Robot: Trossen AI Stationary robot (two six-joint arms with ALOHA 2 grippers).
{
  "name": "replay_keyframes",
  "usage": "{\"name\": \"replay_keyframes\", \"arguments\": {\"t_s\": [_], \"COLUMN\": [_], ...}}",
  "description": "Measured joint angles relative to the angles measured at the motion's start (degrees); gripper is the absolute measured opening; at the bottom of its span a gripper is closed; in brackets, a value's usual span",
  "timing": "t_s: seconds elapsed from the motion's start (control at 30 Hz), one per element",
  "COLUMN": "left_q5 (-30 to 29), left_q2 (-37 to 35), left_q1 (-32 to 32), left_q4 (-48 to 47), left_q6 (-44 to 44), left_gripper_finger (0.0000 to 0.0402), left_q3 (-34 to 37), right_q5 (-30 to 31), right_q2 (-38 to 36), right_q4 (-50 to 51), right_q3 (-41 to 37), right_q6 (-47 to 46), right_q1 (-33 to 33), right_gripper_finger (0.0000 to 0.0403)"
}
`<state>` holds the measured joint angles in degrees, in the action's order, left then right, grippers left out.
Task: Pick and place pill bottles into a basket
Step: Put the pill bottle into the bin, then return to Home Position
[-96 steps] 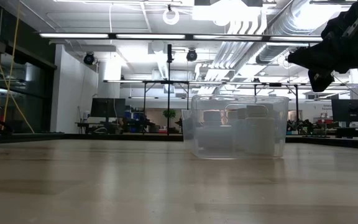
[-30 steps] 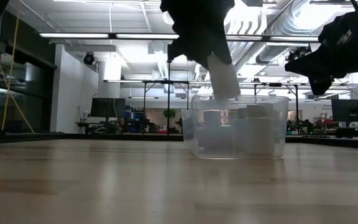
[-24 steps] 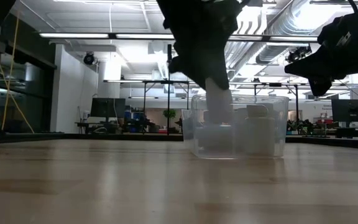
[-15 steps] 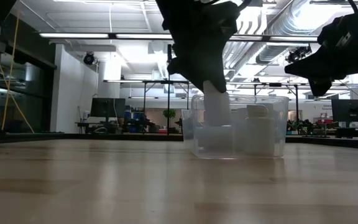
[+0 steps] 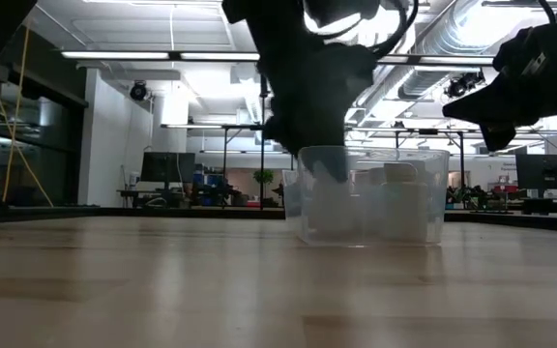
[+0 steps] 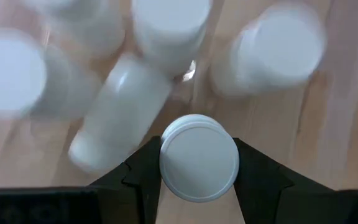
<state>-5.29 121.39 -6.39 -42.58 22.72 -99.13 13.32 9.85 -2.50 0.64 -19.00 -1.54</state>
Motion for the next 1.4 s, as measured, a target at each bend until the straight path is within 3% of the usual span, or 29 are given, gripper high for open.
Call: {"name": "replay_keyframes", "arguments": {"t_s": [0.23, 0.53, 0.7, 0.93, 1.1, 1.17, 1.27, 1.4], "left_q5": [1.4, 1.9, 1.9, -1.7, -8.2, -6.5, 0.9, 4.7], "left_q2": [-0.1, -0.1, -0.1, -0.2, -1.5, -1.5, -1.4, -3.0], "left_q1": [0.0, 0.0, 0.0, 0.0, 0.8, 2.3, 4.6, 5.4], "left_q4": [0.1, -0.4, -3.3, -12.2, -2.2, 5.2, 11.3, 11.8], "left_q6": [0.0, 0.0, -0.4, -7.3, -9.8, -10.5, -12.1, -17.6], "left_gripper_finger": [0.0202, 0.0297, 0.0305, 0.0242, 0.0183, 0.0154, 0.0102, 0.0023], "left_q3": [0.0, 0.0, -2.3, -15.1, -17.1, -16.8, -16.7, -16.5], "right_q5": [0.0, 0.0, 0.0, 0.2, -0.1, -0.3, -1.1, -4.1], "right_q2": [1.1, 1.4, 1.4, 1.4, 1.4, 1.4, 1.4, 1.4], "right_q4": [0.0, 0.0, 0.0, -0.1, 0.0, -0.1, -0.2, -0.1], "right_q3": [0.0, 0.0, 0.0, 0.0, 0.0, 0.0, 0.0, -0.1], "right_q6": [0.0, 0.0, 0.0, 0.0, 0.0, 0.0, 0.0, 0.0], "right_q1": [0.0, 0.0, 0.0, 0.0, 0.0, 0.0, 0.0, 0.0], "right_gripper_finger": [0.0, 0.0, 0.0, 0.0, 0.0, 0.0, 0.0, 0.0]}}
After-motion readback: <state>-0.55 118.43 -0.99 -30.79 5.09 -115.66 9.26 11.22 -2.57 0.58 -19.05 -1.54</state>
